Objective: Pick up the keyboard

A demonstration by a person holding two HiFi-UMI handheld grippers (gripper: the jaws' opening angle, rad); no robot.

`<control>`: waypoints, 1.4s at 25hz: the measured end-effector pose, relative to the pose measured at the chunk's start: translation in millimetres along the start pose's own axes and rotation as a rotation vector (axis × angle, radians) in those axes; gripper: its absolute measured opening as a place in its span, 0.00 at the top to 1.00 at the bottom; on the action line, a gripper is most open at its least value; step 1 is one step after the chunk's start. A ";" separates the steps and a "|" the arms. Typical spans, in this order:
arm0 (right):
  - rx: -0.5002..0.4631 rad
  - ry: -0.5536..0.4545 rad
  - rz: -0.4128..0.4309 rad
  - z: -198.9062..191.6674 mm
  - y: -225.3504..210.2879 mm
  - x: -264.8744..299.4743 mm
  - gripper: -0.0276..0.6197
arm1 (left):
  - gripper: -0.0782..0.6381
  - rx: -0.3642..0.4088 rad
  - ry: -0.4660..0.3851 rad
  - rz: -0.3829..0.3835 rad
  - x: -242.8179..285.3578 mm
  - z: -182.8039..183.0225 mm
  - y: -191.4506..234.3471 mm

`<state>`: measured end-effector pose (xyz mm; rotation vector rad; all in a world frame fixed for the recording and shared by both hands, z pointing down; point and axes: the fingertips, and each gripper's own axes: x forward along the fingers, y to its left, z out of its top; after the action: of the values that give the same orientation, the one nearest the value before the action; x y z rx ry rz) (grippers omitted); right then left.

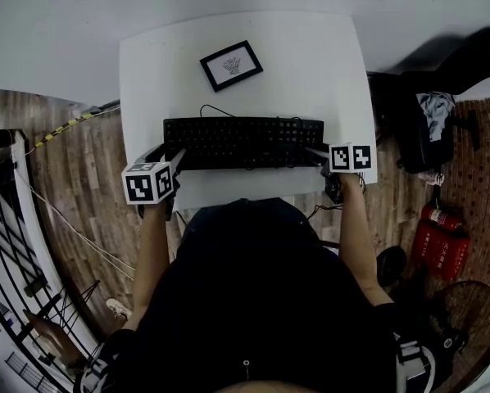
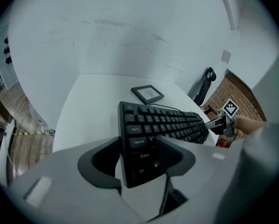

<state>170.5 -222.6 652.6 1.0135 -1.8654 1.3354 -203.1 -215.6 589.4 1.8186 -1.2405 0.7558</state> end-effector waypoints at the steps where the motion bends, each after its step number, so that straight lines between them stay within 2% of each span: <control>1: -0.003 0.007 -0.007 0.1 0.3 0.6 0.56 | 0.54 0.000 0.002 0.002 0.2 -0.6 0.5; 21: 0.058 0.019 -0.064 2.0 -2.8 1.4 0.56 | 0.54 -0.010 0.016 0.036 7.6 -3.6 2.3; 27: 0.063 -0.009 -0.064 6.0 4.3 -2.8 0.56 | 0.54 -0.001 -0.019 0.027 2.2 5.6 5.0; 35: -0.032 -0.119 -0.101 42.7 29.3 -35.5 0.56 | 0.54 -0.002 -0.128 0.018 -22.2 28.1 6.5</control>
<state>161.4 -249.7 596.7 1.1776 -1.8893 1.2055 -215.7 -230.8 558.7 1.8810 -1.3402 0.6563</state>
